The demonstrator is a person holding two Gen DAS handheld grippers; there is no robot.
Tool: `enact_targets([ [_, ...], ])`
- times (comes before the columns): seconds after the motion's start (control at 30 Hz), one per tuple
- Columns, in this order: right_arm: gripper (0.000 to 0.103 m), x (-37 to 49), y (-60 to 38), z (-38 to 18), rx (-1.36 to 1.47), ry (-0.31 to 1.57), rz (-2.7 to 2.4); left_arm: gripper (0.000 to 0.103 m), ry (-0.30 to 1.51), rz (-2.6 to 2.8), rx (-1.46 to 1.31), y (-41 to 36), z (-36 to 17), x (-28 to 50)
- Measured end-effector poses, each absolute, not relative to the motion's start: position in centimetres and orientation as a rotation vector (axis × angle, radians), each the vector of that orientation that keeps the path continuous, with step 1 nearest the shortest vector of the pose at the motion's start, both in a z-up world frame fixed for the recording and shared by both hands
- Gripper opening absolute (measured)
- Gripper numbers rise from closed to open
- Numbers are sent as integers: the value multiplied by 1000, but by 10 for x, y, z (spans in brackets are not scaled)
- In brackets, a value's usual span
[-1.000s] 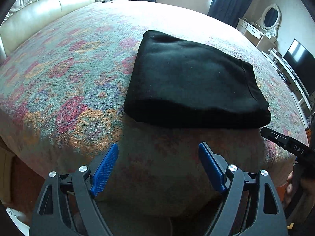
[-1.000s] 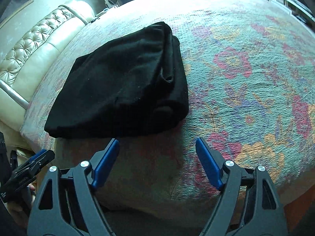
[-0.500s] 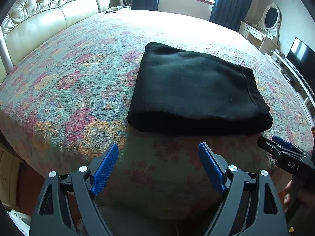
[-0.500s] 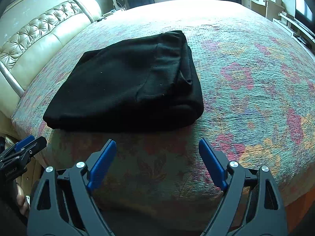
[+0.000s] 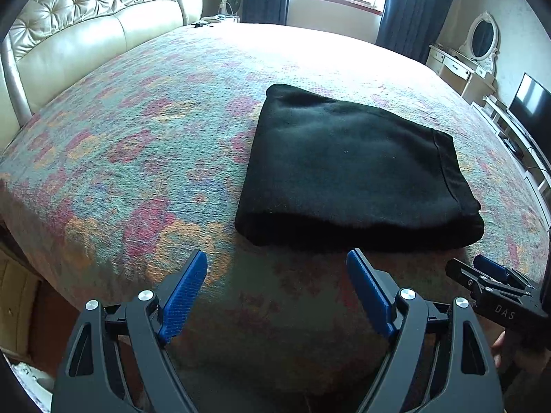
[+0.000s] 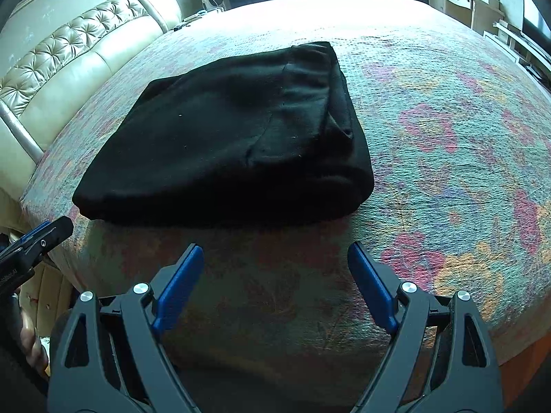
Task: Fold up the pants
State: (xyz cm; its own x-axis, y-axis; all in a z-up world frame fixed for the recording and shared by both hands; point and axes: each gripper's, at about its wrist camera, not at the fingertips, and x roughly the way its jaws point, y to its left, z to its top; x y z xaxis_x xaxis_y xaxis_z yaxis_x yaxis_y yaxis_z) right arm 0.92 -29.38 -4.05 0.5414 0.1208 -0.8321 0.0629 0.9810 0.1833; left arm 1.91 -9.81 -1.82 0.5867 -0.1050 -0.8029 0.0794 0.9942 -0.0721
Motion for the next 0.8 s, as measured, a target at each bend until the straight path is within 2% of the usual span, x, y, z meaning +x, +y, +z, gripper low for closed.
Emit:
enact_targets([
  [0.8,86,12,-278,-42,212,1003,30,82,890,-79,7,-101,-11,18],
])
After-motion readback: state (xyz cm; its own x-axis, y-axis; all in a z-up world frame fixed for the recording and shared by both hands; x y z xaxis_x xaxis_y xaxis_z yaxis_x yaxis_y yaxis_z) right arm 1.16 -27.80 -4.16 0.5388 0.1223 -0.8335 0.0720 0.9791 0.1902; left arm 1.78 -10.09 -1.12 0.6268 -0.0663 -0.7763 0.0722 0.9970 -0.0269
